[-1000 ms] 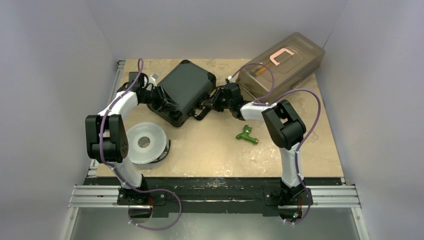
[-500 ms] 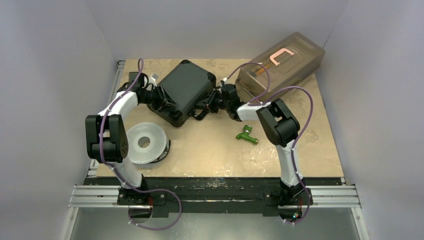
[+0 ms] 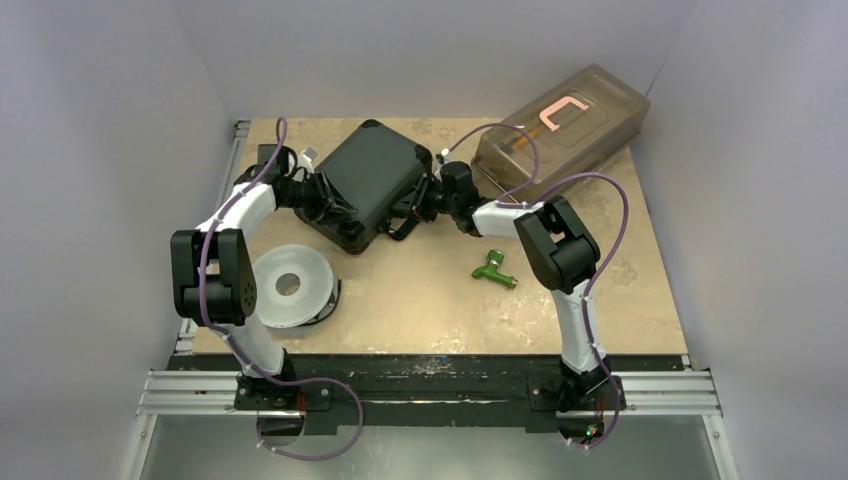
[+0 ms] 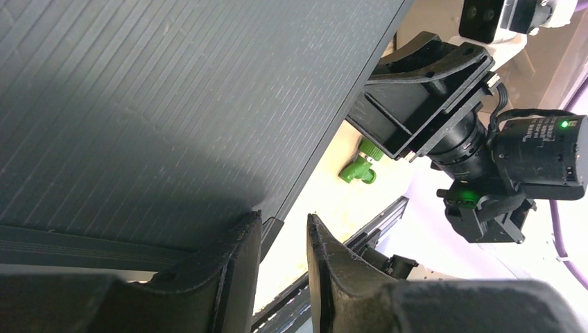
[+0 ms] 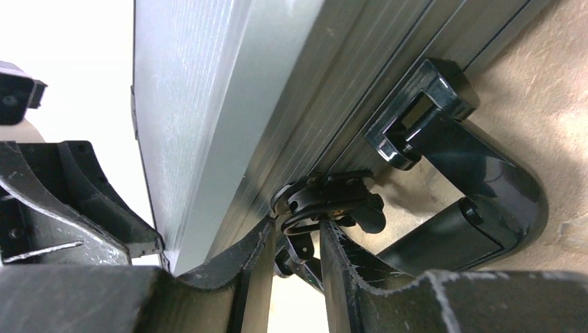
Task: Pack up texas hold em set
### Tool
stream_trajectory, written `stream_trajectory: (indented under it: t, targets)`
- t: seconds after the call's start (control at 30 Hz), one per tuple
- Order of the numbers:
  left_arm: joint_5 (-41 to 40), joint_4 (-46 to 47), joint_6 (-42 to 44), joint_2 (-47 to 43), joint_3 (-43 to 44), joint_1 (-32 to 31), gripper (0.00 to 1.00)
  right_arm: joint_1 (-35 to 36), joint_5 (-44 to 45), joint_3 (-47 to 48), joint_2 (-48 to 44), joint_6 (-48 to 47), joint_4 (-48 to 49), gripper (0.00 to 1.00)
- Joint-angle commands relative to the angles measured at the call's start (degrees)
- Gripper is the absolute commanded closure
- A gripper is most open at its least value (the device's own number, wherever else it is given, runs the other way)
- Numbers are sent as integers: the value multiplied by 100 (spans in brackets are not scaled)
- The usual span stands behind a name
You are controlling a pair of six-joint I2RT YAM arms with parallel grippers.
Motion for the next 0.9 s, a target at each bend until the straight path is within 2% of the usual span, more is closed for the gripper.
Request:
stream_trajectory:
  t: [0.0,0.4,0.63,0.87]
  targets:
    - [-535,-412,326,118,-256,-81,70,20,103,632,-398,-539,-34,70]
    - [-535,-418,332,100,-256,-82,70,17,-434,922,-595,-540,449,73]
    - [-527,-419,329,84,-256,-82,70,18,-480,1318,-619,-656,244,72]
    - [-518,-413,324,77,-281,-82,70,20,-516,1840,-346,-1362,-225,62]
